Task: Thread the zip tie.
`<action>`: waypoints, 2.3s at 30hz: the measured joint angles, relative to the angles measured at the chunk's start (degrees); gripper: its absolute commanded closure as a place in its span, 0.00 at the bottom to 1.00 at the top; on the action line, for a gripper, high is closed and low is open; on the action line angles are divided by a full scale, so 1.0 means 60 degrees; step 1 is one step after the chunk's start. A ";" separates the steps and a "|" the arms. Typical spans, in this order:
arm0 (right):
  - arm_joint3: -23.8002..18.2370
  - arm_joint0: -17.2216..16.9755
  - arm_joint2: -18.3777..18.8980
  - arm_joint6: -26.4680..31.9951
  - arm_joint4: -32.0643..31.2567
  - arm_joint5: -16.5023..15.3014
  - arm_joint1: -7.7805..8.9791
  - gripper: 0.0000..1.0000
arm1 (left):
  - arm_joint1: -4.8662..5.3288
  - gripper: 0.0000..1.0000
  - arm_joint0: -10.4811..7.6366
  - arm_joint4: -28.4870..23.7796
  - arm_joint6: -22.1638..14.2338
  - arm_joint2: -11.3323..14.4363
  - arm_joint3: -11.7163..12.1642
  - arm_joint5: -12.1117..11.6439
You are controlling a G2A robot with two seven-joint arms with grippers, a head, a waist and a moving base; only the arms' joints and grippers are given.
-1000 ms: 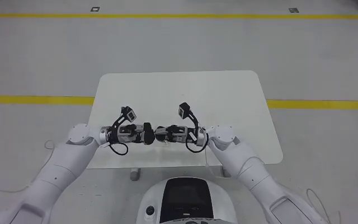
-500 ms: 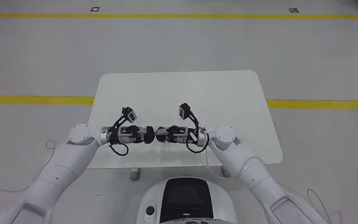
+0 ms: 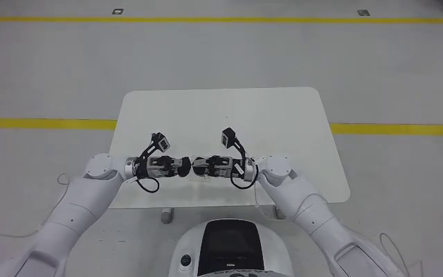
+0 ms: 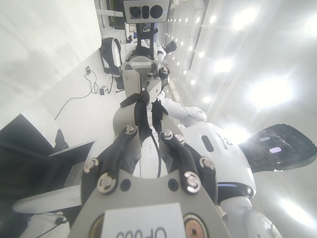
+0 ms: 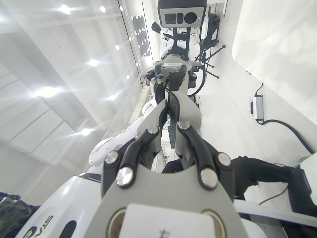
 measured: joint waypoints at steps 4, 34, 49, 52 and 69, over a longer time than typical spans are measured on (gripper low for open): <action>-0.0007 0.0004 -0.0019 0.0010 0.0030 -0.0023 0.0001 1.00 | -0.0010 0.91 0.0026 0.0017 -0.0027 -0.0039 0.0022 -0.0007; -0.0266 -0.0319 0.0401 -0.0352 0.0125 -0.0124 0.0182 0.00 | -0.0071 1.00 0.0145 -0.0061 -0.0132 -0.0381 0.0187 -0.0033; -0.0479 -0.0488 0.0554 -0.0727 -0.0004 -0.0167 0.0238 0.00 | -0.0058 1.00 0.0201 0.0218 0.0160 -0.0263 -0.0230 0.0077; -0.0479 -0.0488 0.0554 -0.0727 -0.0004 -0.0167 0.0238 0.00 | -0.0165 1.00 0.0247 0.0492 0.1027 -0.0577 -0.0415 -0.0396; -0.0479 -0.0488 0.0554 -0.0727 -0.0004 -0.0168 0.0238 0.00 | -0.1877 1.00 0.1290 0.2574 -0.0127 -0.4631 -0.0520 -0.0330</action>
